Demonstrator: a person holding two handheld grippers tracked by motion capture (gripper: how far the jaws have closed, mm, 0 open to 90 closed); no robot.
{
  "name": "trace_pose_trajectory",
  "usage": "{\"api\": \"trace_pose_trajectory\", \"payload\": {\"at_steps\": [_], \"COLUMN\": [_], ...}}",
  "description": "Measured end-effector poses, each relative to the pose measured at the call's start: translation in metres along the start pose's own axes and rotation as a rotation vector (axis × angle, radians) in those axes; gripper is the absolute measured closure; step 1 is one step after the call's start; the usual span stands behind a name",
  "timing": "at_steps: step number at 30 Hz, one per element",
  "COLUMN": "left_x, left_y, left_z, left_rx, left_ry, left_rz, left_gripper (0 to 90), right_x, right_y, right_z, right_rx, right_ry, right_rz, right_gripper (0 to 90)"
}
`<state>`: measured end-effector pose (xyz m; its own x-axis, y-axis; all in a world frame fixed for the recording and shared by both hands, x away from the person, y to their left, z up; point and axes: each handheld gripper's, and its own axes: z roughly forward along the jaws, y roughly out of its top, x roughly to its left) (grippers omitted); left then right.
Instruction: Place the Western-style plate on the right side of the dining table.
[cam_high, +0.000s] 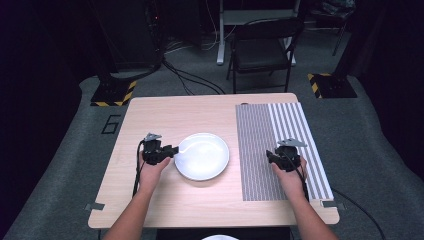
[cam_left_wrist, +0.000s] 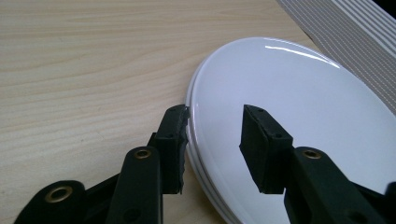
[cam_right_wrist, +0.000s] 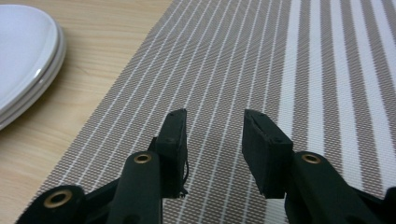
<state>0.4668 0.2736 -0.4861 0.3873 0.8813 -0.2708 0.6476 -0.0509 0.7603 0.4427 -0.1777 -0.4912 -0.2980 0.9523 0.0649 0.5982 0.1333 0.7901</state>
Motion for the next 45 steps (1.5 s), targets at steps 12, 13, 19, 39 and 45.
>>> {"api": "trace_pose_trajectory", "payload": {"at_steps": [12,13,19,39,45], "left_x": [0.005,0.005,0.011,0.019,0.019], "left_y": [-0.002,-0.002,-0.003,-0.012,-0.014], "left_z": [0.000,0.000,0.001,0.005,0.006], "left_rx": [-0.003,-0.003,0.015,0.060,0.059], "left_ry": [-0.051,-0.051,-0.094,-0.133,-0.141], "left_rz": [-0.080,-0.080,-0.141,-0.235,-0.239], "left_gripper": [67.2,67.6,71.6,73.0,72.3], "right_x": [0.022,0.022,0.029,0.059,0.066], "right_y": [0.000,0.000,0.004,0.018,0.017], "right_z": [0.005,0.005,0.007,0.032,0.039], "right_rx": [0.013,0.013,-0.004,0.049,0.068], "right_ry": [0.069,0.069,0.104,0.196,0.217], "right_rz": [-0.021,-0.021,0.021,0.045,0.059], "right_gripper": [62.2,62.2,59.3,61.4,60.0]}}
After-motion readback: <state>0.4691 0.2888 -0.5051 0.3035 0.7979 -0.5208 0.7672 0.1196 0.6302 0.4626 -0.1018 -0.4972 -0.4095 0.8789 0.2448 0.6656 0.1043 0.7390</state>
